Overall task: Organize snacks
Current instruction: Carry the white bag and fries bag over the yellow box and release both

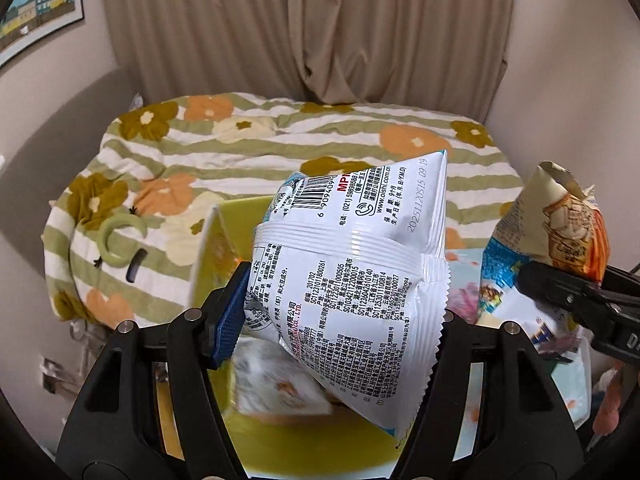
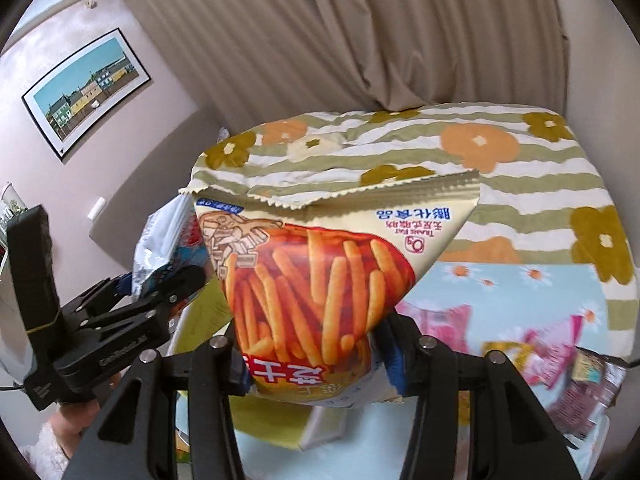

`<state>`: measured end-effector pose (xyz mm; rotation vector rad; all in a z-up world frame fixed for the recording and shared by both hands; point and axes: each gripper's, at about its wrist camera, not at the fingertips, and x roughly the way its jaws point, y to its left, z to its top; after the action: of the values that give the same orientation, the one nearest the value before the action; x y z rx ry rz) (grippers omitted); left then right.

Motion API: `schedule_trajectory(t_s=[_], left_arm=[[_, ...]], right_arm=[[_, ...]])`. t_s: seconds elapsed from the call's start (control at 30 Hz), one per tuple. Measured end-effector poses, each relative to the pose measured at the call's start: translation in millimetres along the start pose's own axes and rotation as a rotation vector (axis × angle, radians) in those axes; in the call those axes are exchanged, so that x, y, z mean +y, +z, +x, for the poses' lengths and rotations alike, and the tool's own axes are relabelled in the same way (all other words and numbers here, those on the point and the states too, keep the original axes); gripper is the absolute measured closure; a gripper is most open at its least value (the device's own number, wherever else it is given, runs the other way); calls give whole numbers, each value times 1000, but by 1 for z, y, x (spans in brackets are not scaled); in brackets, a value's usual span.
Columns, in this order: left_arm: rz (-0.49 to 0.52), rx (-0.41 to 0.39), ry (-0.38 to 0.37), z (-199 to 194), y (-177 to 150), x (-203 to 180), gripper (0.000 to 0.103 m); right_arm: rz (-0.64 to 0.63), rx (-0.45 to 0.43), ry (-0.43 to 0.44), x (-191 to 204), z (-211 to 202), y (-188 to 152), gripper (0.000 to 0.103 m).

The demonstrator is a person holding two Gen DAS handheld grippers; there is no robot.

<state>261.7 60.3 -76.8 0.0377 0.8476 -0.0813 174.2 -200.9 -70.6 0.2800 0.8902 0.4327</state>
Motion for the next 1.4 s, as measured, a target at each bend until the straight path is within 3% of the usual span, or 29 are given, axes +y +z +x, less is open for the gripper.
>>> schedule_trajectory(t_s=[0.17,0.23,0.3,0.63,1.17,1.2,1.23,1.3,1.4], left_arm=[[25,51,-31,47,17,28,40],[43,67,-46,64,23,36,35],[66,86,-50,79,25,41,1],[86,105,-41,78,-2,56,0],[-53,124,66,37,-40,89,0],[-58,126,70,36,-41,92,0],[-66,129,75,35,-43,95,0],[-75,131,80,33,-45,97,0],[-81,131,86,28,-50,100,0]], right_arm=[[15,33,-17,20,36,11,57],[26,42,-30,20,42,9,57],[44,56,-48,22,53,9,57],[74,127,-109,23,81,1,57],[-120,193,-32,62,116,21,55],[-127,201,-29,63,119,21,48],[-129,205,-25,64,121,20,30],[-119,191,-9,64,121,18,6],[-123,158,-6,64,112,9,1]])
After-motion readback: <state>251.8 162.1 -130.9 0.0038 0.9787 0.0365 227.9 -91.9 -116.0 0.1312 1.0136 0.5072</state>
